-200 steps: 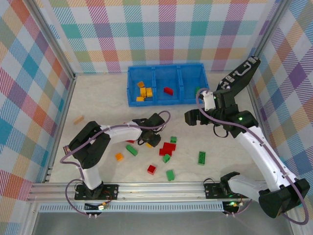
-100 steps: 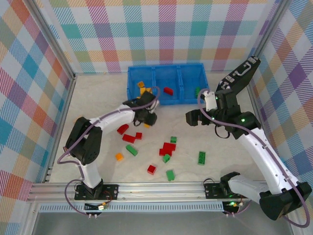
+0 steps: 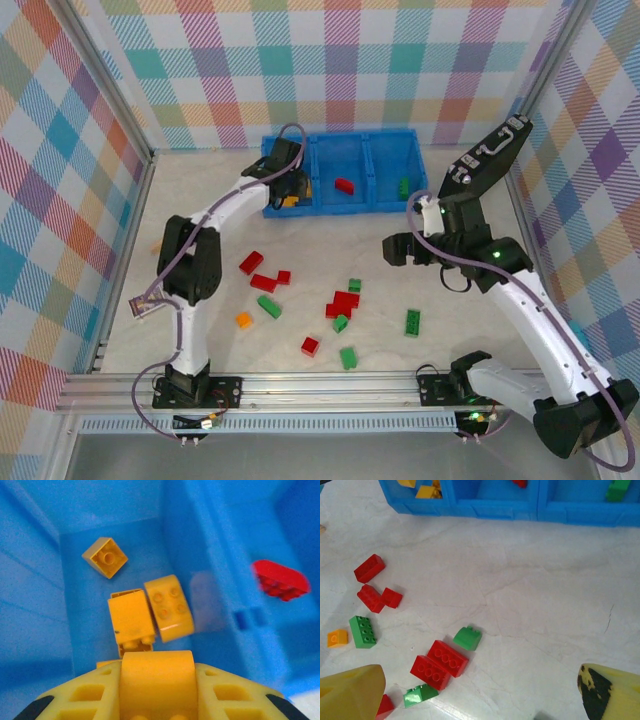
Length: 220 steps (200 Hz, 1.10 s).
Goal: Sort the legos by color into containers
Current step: Place the lego in the container.
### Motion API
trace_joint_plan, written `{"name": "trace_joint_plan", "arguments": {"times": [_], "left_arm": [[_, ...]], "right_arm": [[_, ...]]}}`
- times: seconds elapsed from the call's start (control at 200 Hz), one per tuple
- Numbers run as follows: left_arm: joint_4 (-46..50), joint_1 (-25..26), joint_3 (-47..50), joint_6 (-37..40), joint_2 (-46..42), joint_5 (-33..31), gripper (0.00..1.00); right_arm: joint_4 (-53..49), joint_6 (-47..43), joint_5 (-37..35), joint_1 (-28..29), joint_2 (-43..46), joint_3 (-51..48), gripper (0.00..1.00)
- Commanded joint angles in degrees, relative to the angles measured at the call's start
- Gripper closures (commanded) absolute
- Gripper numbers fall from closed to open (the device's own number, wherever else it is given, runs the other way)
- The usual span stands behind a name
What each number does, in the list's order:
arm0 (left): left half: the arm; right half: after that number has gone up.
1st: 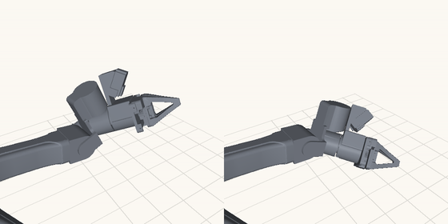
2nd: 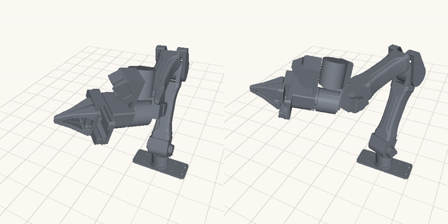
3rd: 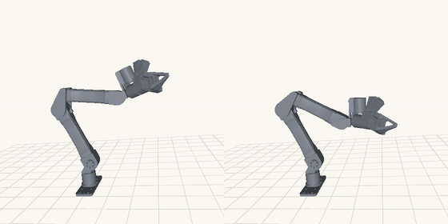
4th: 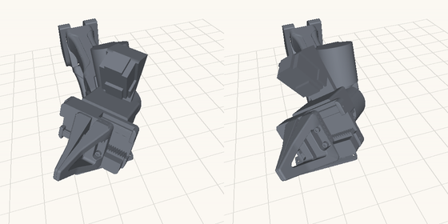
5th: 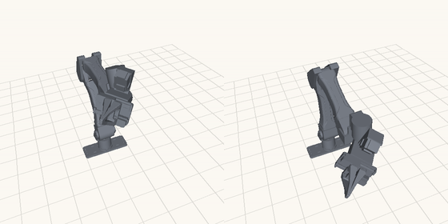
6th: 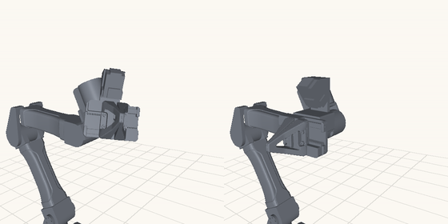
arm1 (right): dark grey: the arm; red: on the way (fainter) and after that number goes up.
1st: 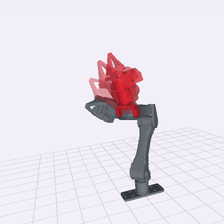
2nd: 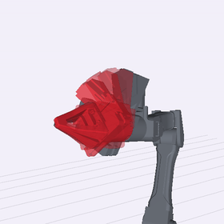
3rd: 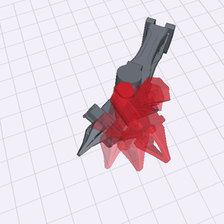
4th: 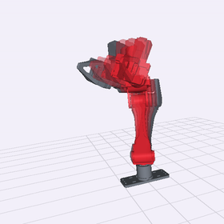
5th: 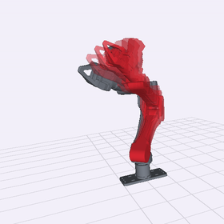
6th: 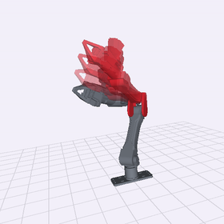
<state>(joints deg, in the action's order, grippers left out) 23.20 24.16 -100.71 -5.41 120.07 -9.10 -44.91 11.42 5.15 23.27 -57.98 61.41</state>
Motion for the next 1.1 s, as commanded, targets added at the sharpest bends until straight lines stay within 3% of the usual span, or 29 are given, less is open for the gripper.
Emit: {"name": "trace_joint_plan", "arguments": {"times": [0.0,0.18,0.405,0.655,0.72,0.87,1.095], "left_arm": [[0.7,-0.7,-3.8,-1.3,2.7,-0.4,0.78],[0.7,-1.1,-6.1,-1.9,5.3,-0.3,0.68],[1.7,-1.3,-7.7,-1.3,4.8,0.2,0.43],[3.1,-1.3,-9.1,0.8,-1.7,1.4,0.42],[3.2,-1.3,-8.9,1.3,-5.1,1.7,0.42],[6.1,-1.2,-8.4,2.1,-12.7,2.5,0.40],[12.0,-1.1,-3.5,4.7,-26.4,0.8,0.37]], "right_arm": [[-0.5,4.8,0.9,0.0,1.6,-2.9,0.01],[-0.3,8.2,0.7,0.0,4.1,-6.3,0.01],[-1.2,9.0,-0.2,0.0,5.2,-7.6,0.01],[4.0,15.9,6.5,0.0,3.3,-13.7,0.01],[3.0,17.3,4.3,0.0,3.7,-14.9,0.01],[-8.1,25.4,-8.1,0.0,2.7,-14.9,0.01],[-4.0,32.1,-5.5,0.0,0.2,-22.9,0.00]]}}
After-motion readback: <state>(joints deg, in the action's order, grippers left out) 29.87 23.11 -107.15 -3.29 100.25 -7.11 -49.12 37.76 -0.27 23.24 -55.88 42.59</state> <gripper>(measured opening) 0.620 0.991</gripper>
